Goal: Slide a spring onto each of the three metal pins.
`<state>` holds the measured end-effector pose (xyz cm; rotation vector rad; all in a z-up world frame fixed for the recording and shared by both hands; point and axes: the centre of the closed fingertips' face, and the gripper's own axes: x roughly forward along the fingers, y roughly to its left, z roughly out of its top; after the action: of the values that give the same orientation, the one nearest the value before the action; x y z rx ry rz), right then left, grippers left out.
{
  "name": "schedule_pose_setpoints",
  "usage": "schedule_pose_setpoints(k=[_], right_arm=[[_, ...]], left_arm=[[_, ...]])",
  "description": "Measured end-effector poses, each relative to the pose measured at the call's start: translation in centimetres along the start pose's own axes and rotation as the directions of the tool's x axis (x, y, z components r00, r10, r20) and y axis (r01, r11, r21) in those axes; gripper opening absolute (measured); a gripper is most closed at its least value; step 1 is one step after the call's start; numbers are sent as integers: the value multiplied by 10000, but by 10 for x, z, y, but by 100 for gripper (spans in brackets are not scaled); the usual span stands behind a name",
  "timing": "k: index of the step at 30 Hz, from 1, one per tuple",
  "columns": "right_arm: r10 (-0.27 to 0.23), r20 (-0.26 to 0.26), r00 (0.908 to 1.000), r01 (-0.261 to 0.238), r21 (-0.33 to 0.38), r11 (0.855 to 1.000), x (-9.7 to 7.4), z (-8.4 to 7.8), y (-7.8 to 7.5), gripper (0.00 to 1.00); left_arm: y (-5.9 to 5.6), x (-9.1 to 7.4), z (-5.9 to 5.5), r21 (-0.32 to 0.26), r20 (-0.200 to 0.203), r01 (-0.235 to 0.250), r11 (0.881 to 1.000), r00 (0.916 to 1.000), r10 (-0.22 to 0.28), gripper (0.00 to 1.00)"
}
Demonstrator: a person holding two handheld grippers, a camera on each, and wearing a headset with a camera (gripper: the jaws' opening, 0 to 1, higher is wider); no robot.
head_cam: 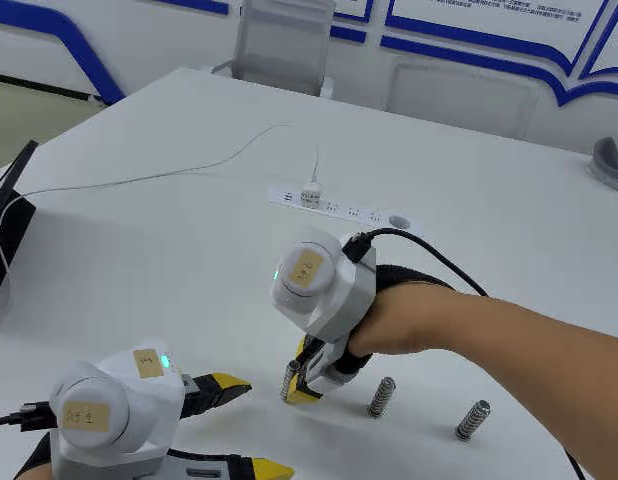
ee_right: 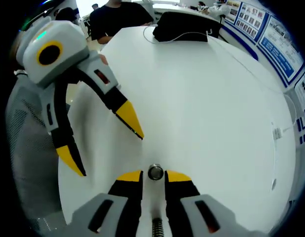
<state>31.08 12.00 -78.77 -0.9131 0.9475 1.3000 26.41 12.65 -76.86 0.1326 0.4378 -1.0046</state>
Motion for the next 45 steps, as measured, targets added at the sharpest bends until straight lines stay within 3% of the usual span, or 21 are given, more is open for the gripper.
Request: schedule_pose_setpoints(k=[18, 34, 45], right_arm=[[-112, 448, 9989, 82, 656, 9978, -17, -17, 0, 27], [-562, 887, 9945, 440, 1340, 9900, -32, -41, -4, 34], [-1054, 1268, 9863, 828, 1722, 9816, -46, -53, -8, 40]], left_arm=[[4, 1, 4, -113, 10, -80, 9999, 10000, 80, 60], [5, 2, 7, -165, -50, -117, 9998, 9999, 116, 60], [5, 3, 9, -100, -130, -109, 9999, 9999, 108, 60]])
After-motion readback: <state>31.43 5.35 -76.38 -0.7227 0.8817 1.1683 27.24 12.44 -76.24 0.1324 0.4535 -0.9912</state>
